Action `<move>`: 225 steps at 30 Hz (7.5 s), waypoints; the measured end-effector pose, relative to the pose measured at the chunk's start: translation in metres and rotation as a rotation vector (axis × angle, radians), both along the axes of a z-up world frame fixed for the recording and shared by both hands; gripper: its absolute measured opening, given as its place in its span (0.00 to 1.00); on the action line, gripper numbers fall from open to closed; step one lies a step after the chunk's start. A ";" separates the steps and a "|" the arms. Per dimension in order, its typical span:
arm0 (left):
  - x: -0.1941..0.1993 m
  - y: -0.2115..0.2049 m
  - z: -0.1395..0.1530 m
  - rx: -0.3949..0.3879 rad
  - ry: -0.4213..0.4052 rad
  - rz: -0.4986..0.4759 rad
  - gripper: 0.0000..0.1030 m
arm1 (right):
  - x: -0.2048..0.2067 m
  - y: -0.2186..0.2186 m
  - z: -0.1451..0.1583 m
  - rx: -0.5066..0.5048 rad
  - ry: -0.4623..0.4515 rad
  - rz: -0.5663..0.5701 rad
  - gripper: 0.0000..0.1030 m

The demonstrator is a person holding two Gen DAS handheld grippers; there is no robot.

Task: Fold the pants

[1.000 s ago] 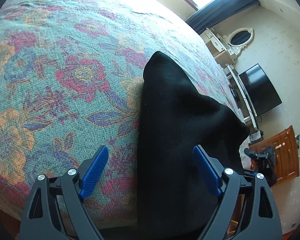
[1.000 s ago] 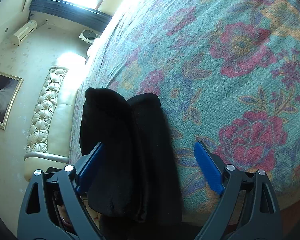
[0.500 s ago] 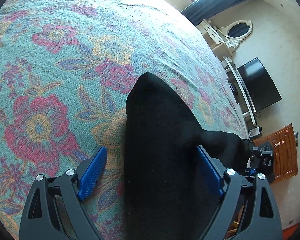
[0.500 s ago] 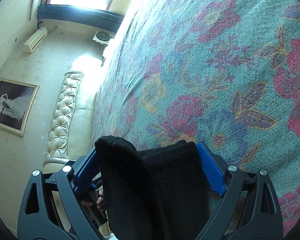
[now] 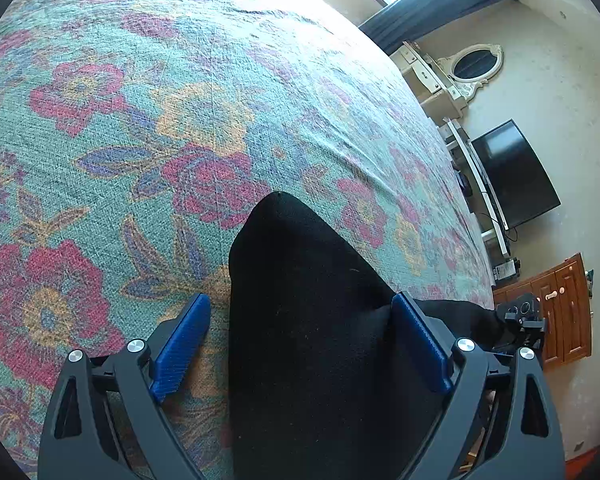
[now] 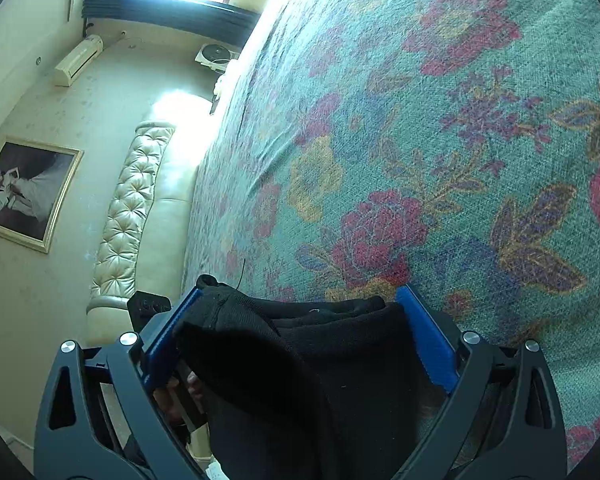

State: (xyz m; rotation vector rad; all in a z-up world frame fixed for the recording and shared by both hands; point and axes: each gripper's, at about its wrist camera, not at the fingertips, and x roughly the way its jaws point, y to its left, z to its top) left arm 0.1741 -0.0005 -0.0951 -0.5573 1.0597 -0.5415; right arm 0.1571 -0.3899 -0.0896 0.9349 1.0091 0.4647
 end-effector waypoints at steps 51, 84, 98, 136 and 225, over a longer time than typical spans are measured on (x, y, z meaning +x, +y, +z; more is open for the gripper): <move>0.081 0.051 0.035 0.218 -0.135 0.078 0.27 | 0.109 0.081 0.011 0.020 -0.077 0.015 0.31; 0.168 0.069 0.007 0.206 -0.046 0.138 0.32 | 0.189 0.080 -0.028 0.089 -0.049 0.000 0.31; 0.159 0.089 0.014 0.123 -0.065 0.154 0.65 | 0.160 0.062 -0.006 0.103 -0.090 -0.027 0.67; -0.044 0.094 0.010 -0.023 -0.038 0.248 0.47 | -0.002 0.096 -0.021 0.069 0.004 -0.125 0.35; 0.039 0.114 0.019 0.056 -0.116 0.044 0.74 | 0.108 0.077 0.000 0.024 -0.007 0.035 0.89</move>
